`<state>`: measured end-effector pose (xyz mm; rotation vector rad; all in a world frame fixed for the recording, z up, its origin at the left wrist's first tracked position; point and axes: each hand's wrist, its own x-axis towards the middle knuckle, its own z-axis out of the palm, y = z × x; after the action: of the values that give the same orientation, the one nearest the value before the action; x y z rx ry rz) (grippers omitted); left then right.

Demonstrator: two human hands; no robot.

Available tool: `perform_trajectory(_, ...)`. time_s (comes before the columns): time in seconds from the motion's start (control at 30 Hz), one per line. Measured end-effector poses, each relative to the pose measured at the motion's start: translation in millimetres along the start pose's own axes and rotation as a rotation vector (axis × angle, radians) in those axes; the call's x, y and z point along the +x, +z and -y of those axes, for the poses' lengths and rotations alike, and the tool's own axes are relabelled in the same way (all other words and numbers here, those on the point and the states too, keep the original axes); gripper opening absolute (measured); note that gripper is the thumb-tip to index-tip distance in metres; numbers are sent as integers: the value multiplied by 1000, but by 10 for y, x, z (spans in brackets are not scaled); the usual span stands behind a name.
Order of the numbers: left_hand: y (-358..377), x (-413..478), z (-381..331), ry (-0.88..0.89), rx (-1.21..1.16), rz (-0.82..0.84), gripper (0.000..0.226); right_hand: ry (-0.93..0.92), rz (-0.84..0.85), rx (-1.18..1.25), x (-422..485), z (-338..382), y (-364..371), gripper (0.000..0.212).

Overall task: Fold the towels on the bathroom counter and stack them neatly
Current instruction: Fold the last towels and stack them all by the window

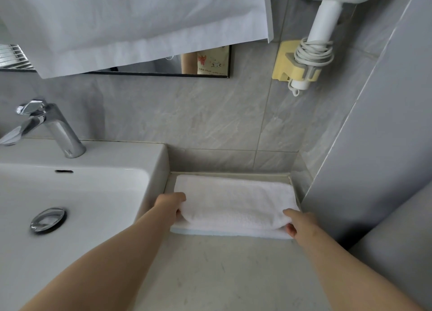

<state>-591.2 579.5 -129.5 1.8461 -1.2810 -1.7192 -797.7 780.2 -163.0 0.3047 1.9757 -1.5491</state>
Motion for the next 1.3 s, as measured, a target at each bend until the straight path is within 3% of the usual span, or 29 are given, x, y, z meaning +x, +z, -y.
perform_trajectory(0.23,-33,111,-49,56,75,39,18,-30,86,122,-61,83,59,42)
perform_trajectory(0.37,-35,89,-139,105,-33,67,15,-125,102,195,-159,214,138,46)
perform_trajectory(0.67,-249,-276,-464,383,-166,29,12,-324,219,261,-678,631,316,27)
perform_trajectory(0.97,-1177,-656,-536,529,-257,-73,16,-400,397,330,-1459,755,710,38)
perform_trajectory(1.3,-2780,-882,-156,568,-443,-285,10,-406,630,326,-2704,549,1684,23)
